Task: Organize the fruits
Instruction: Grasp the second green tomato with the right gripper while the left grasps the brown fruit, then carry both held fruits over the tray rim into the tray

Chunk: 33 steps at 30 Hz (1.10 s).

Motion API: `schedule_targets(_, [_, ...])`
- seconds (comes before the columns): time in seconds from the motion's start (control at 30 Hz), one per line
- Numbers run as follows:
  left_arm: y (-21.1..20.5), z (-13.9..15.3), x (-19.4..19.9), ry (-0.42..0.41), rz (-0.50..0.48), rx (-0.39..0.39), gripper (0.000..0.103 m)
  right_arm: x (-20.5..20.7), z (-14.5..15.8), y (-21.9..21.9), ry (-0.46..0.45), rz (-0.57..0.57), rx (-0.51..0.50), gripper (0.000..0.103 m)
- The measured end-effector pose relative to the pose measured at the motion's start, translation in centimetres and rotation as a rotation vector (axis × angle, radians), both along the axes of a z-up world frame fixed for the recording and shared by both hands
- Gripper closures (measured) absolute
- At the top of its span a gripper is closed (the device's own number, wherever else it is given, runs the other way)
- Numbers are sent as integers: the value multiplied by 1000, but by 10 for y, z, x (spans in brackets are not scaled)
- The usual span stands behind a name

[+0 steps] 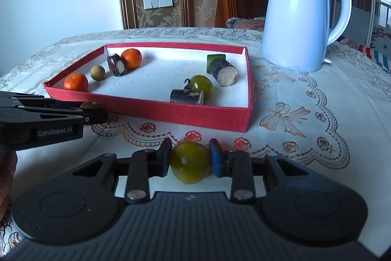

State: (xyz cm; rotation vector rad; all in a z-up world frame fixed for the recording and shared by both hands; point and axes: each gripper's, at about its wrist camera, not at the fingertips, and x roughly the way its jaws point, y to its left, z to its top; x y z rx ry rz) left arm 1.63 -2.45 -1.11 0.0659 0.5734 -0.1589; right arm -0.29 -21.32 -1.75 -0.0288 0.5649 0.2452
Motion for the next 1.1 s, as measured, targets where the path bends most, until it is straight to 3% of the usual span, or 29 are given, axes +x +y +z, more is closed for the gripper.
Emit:
schedule_targets(0.3, [0, 12, -7, -86, -1, -11, 75, -9, 12, -4, -102, -26, 14, 72])
schedule_targets(0.73, [17, 21, 27, -27, 64, -132, 75, 26, 29, 16, -134, -22, -15, 72])
schedule_targets(1.1, [4, 17, 69, -21, 127, -37, 75, 76, 32, 32, -111, -46, -16, 72])
